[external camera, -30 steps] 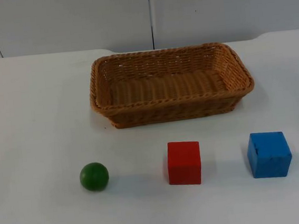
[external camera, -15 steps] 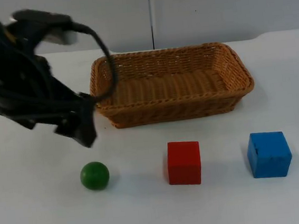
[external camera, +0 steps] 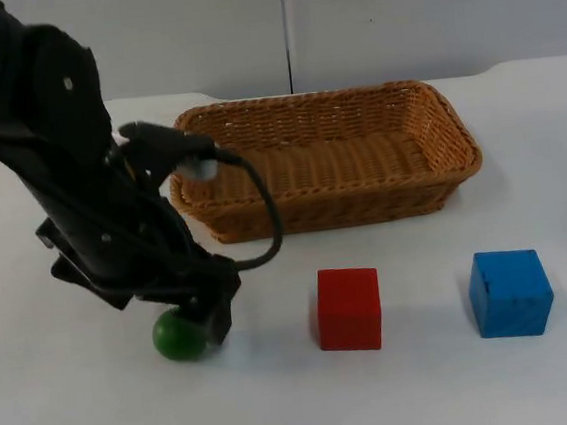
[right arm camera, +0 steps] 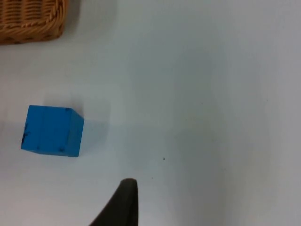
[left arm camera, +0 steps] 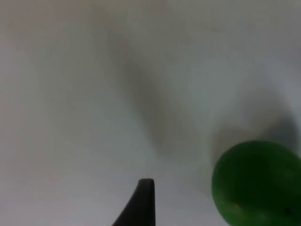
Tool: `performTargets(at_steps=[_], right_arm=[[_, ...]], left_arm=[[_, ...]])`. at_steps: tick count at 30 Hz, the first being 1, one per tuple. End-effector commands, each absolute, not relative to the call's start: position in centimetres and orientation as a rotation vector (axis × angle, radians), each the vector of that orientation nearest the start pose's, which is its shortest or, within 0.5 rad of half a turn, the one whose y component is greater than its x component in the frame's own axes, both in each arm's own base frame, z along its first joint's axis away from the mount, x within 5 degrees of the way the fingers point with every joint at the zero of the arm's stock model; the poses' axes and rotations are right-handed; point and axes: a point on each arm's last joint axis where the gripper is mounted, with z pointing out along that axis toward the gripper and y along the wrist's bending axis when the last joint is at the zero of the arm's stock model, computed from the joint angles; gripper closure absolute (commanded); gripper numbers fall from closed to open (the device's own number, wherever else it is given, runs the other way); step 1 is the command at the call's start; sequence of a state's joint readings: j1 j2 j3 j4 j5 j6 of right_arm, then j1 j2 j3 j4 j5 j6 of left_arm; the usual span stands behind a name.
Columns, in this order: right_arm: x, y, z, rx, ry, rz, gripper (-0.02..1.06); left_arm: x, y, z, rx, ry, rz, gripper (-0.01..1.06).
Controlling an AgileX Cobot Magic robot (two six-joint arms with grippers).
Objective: Place all geometric objects except the red cube into the basket.
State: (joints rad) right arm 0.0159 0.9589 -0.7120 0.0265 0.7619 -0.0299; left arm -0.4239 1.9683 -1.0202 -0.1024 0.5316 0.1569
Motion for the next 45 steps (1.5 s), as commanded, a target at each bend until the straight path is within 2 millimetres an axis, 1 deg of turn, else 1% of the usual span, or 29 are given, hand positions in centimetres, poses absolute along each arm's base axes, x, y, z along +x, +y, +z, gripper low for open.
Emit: performTargets(at_steps=[1, 3, 4, 7, 10, 12, 13, 14, 15, 16, 18, 19, 20, 23, 25, 28, 29, 30, 33, 34, 37, 39, 40, 41, 43, 44, 45], right_arm=[[17.6, 0.3, 28.7, -0.041, 2.487, 0.02, -0.01], [17.6, 0.3, 28.7, -0.042, 2.485, 0.018, -0.01], [17.6, 0.3, 28.7, -0.042, 2.485, 0.018, -0.01], [17.6, 0.3, 28.7, -0.043, 2.485, 0.016, -0.01], [17.6, 0.3, 28.7, -0.043, 2.485, 0.016, -0.01], [17.6, 0.3, 28.7, -0.045, 2.485, 0.012, -0.01], [17.6, 0.3, 28.7, -0.047, 2.485, 0.009, -0.01], [17.6, 0.2, 28.7, -0.054, 2.487, -0.004, -0.01], [17.6, 0.1, 28.7, -0.059, 2.491, -0.013, -0.01], [17.6, 0.1, 28.7, -0.059, 2.491, -0.013, -0.01], [17.6, 0.1, 28.7, -0.059, 2.492, -0.013, -0.01], [17.6, 0.1, 28.7, -0.059, 2.492, -0.013, -0.01], [17.5, 0.1, 28.7, -0.059, 2.495, -0.013, -0.01], [17.5, 0.1, 28.6, -0.061, 2.499, -0.014, -0.01], [17.5, 0.1, 28.6, -0.061, 2.499, -0.014, -0.01], [17.5, 0.1, 28.6, -0.061, 2.499, -0.014, -0.01], [17.5, 0.1, 28.6, -0.061, 2.499, -0.014, -0.01], [17.5, 0.1, 28.6, -0.061, 2.499, -0.014, -0.01], [17.5, 0.1, 28.6, -0.061, 2.499, -0.014, -0.01], [17.5, 0.1, 28.6, -0.061, 2.499, -0.014, -0.01], [17.5, 0.1, 28.6, -0.061, 2.499, -0.014, -0.01], [17.5, 0.1, 28.6, -0.061, 2.499, -0.014, -0.01], [17.5, 0.1, 28.6, -0.061, 2.499, -0.014, -0.01], [17.5, 0.1, 28.6, -0.061, 2.499, -0.014, -0.01], [17.5, 0.2, 28.6, -0.054, 2.499, -0.001, -0.01], [17.5, 0.2, 28.6, -0.054, 2.501, -0.001, -0.01], [17.5, 0.2, 28.6, -0.054, 2.501, -0.001, -0.01]], left_arm=[[31.1, -14.8, 9.8, 0.703, 2.88, -0.137, 0.15], [31.2, -14.9, 8.9, 0.685, 2.885, -0.144, 0.15], [31.2, -14.9, 8.9, 0.685, 2.885, -0.144, 0.15], [31.3, -15.0, 8.0, 0.658, 2.895, -0.155, 0.15], [31.3, -15.0, 7.9, 0.655, 2.896, -0.156, 0.16], [31.3, -15.0, 7.9, 0.655, 2.896, -0.156, 0.22], [31.3, -15.0, 7.9, 0.655, 2.896, -0.156, 0.27], [31.3, -15.0, 7.9, 0.656, 2.898, -0.156, 0.37], [31.2, -15.0, 7.9, 0.653, 2.904, -0.156, 0.49], [31.2, -15.0, 7.9, 0.653, 2.904, -0.156, 0.49], [31.1, -14.9, 7.9, 0.632, 2.921, -0.157, 0.79], [31.0, -14.9, 8.0, 0.628, 2.93, -0.157, 0.98], [31.1, -14.9, 8.3, 0.627, 2.924, -0.159, 1.05], [31.1, -15.0, 9.1, 0.625, 2.904, -0.166, 1.05], [31.2, -15.0, 10.8, 0.618, 2.86, -0.177, 1.05], [31.5, -15.1, 13.8, 0.614, 2.781, -0.195, 1.05], [31.5, -15.1, 13.8, 0.614, 2.781, -0.195, 1.05], [31.7, -15.2, 14.8, 0.62, 2.765, -0.197, 1.05], [33.7, -16.0, 17.4, 0.666, 2.695, -0.177, 1.05], [33.7, -16.0, 17.4, 0.666, 2.695, -0.177, 1.05], [35.7, -16.8, 19.5, 0.66, 2.604, -0.182, 1.05], [37.1, -17.4, 20.1, 0.658, 2.572, -0.183, 1.05], [37.1, -17.4, 20.1, 0.658, 2.572, -0.183, 1.05], [37.8, -17.8, 20.4, 0.676, 2.558, -0.181, 1.05], [39.2, -18.5, 20.2, 0.702, 2.552, -0.184, 1.05], [40.4, -19.1, 20.0, 0.709, 2.537, -0.19, 1.05], [40.4, -19.1, 20.0, 0.709, 2.537, -0.19, 1.05]])
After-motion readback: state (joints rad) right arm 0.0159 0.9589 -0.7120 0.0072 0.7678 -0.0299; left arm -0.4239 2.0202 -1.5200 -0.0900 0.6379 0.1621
